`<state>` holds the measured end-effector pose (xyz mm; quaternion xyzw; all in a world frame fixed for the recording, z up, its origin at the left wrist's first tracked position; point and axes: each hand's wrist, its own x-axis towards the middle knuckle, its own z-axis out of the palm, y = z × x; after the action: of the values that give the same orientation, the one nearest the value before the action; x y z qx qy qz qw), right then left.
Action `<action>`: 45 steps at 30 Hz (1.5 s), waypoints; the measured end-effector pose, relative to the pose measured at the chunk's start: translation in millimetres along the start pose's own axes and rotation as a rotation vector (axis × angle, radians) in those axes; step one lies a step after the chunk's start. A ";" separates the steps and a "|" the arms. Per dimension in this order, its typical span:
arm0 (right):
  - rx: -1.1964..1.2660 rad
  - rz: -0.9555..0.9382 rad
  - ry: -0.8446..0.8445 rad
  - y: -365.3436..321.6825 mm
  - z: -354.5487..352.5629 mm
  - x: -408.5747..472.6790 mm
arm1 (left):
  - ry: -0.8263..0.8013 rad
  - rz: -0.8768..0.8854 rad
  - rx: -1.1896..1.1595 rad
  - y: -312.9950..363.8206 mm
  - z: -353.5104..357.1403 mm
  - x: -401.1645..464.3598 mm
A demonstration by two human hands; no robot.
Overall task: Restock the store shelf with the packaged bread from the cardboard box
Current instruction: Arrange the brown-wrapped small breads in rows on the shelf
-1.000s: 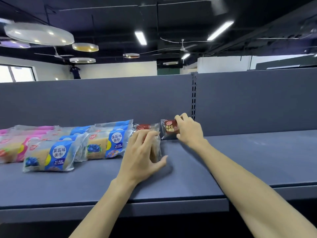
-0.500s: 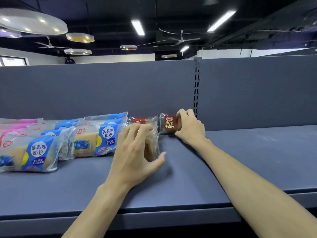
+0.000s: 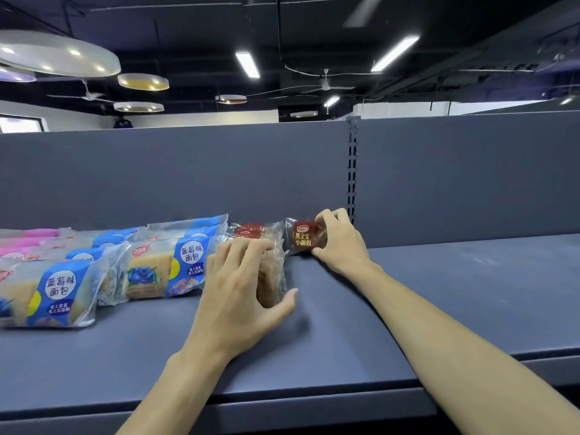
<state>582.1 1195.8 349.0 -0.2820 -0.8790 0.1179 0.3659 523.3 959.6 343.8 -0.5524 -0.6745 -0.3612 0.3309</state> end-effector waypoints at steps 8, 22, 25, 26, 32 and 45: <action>0.063 -0.020 -0.001 -4.6 0.5 0.0 | 0.002 -0.006 0.005 -1.0 -0.2 -0.4; -0.107 -0.085 -0.190 -8.4 1.4 -2.6 | 0.018 -0.006 0.004 -0.3 1.4 -0.9; -0.100 -0.094 -0.218 -6.4 3.2 -2.3 | 0.013 -0.017 -0.001 -1.0 2.2 -0.4; -0.097 -0.096 -0.232 -6.5 3.4 -2.8 | 0.012 -0.021 -0.003 -1.4 2.5 -0.4; -0.084 -0.081 -0.293 -6.4 5.2 -3.3 | 0.007 -0.020 0.014 -2.6 3.3 -1.0; -0.188 -0.122 -0.439 -37.8 -53.0 -39.6 | -0.049 -0.018 0.097 -6.0 4.2 0.4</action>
<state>626.9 1142.0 379.2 -0.2285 -0.9600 0.0719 0.1447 517.2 962.6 341.1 -0.5383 -0.7039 -0.3176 0.3375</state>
